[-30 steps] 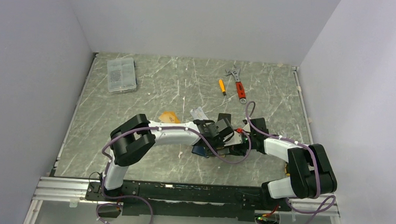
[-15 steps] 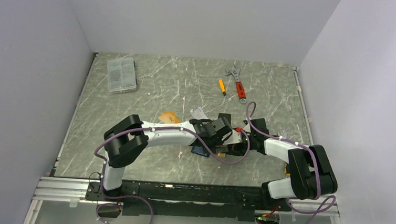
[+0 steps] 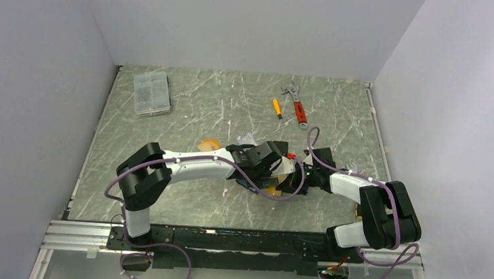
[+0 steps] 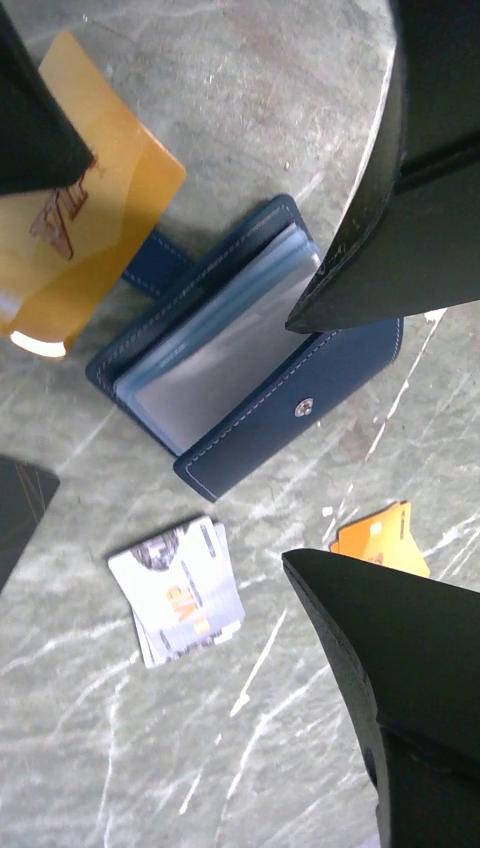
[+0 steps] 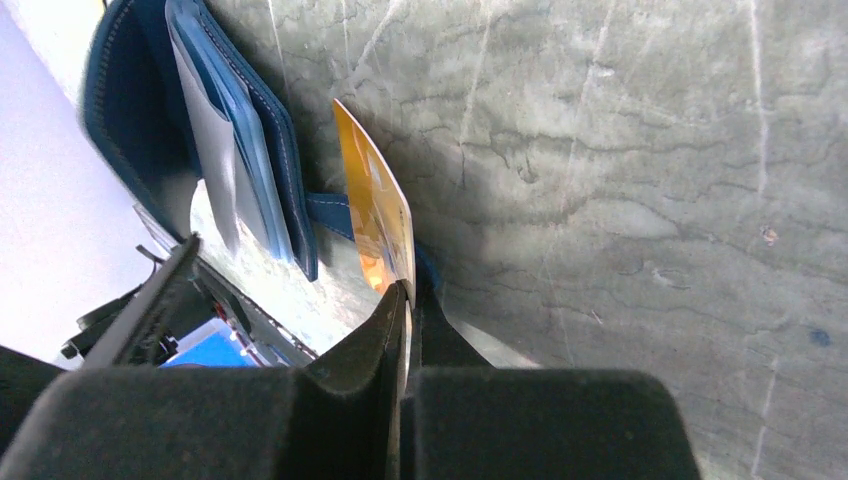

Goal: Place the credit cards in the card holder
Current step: Open the card holder at the center of the board.

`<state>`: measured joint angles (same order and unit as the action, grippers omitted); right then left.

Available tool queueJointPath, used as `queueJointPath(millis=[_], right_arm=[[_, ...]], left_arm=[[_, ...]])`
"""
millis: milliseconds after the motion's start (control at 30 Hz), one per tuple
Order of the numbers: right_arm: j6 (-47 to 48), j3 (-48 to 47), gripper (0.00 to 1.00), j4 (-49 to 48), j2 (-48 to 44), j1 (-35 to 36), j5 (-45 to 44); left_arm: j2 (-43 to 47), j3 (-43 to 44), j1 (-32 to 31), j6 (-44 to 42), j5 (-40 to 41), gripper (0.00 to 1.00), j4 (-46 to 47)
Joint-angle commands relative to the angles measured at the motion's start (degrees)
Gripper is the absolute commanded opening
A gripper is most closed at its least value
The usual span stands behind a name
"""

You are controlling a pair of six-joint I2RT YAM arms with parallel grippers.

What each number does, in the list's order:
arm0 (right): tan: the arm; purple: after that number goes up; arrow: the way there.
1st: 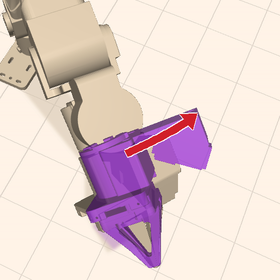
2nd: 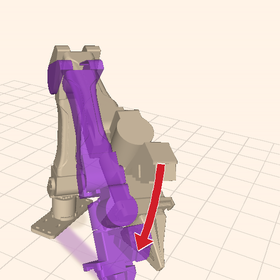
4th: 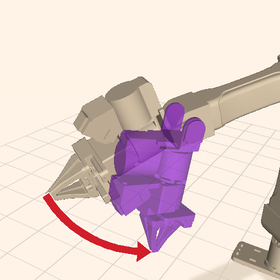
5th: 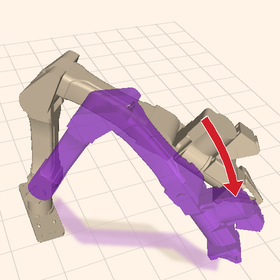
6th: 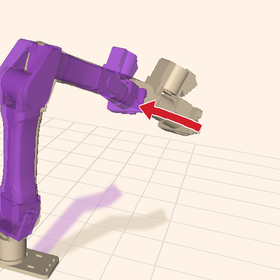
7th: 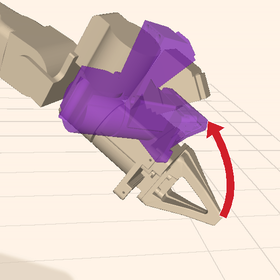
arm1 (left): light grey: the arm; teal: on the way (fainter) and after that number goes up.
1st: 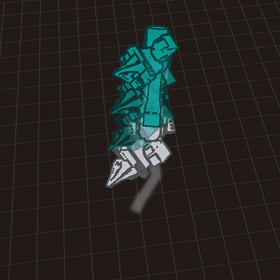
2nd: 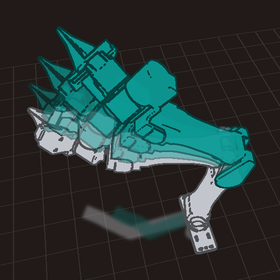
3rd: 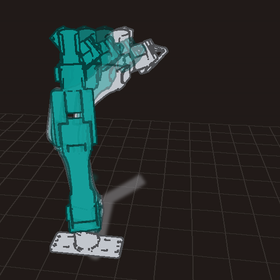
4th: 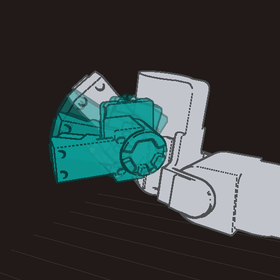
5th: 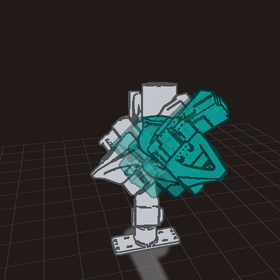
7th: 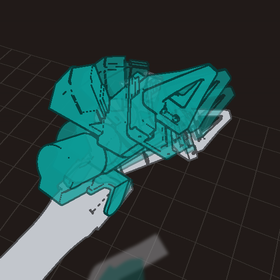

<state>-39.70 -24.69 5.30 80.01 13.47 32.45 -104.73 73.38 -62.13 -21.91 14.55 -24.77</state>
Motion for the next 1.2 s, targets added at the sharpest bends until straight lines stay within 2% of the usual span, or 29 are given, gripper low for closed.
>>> queueJointPath(millis=[0, 600, 1000, 1067, 1167], right_arm=[[2.30, 2.58, 0.00, 5.91, 1.06, -0.76, -12.99], [2.31, 2.84, 0.00, 5.86, 0.49, -0.68, -12.96], [2.27, 2.97, 0.00, 5.83, -0.10, -0.73, -12.98], [2.22, 2.98, 0.00, 5.77, -0.27, -0.77, -13.00], [2.25, 2.98, 0.00, 5.78, -0.34, -0.73, -13.07]], left_arm=[[3.35, -0.12, 1.91, -1.14, 3.43, 0.85, -1.72], [0.52, -1.70, 9.42, -2.99, 4.00, 0.83, 1.44], [-1.26, -7.09, 10.71, -8.26, 6.77, 0.78, 9.23], [-0.13, -7.60, 10.39, -7.86, 5.18, 0.75, 8.31], [2.64, -7.73, 10.62, -5.14, -3.70, 0.71, 5.28]])
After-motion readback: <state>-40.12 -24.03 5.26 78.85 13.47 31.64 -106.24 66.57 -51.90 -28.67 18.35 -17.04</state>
